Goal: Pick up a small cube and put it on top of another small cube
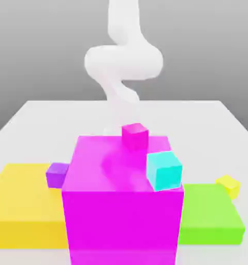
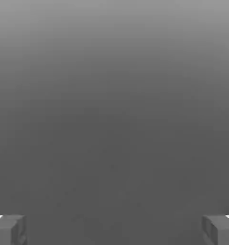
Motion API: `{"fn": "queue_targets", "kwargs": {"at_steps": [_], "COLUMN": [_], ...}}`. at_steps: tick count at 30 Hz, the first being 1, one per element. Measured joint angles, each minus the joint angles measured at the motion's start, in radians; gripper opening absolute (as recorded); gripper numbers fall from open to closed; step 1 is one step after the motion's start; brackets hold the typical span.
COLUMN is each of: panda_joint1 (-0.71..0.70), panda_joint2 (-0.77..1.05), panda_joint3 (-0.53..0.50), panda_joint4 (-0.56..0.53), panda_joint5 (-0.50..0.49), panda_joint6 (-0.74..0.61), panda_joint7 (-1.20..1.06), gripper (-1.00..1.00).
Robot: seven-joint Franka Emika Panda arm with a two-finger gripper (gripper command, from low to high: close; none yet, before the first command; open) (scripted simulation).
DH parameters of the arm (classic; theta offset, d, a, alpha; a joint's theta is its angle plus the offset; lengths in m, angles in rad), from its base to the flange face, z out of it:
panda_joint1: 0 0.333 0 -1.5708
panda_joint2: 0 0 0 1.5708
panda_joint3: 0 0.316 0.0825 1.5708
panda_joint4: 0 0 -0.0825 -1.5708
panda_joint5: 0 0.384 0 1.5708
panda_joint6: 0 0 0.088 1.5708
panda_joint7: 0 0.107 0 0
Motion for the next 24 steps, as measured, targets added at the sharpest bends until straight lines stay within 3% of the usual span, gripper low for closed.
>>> {"fn": "queue_targets", "kwargs": {"at_steps": [12, 24], "panda_joint1": [0.342, 0.606], "panda_joint2": [0.356, 0.707], "panda_joint3": [0.007, 0.111], "panda_joint4": [-0.168, -0.335], "panda_joint5": [0.035, 0.022], "panda_joint6": [0.204, 0.406], "panda_joint7": [-0.548, -1.054], "gripper": [0.0, 0.0]}}
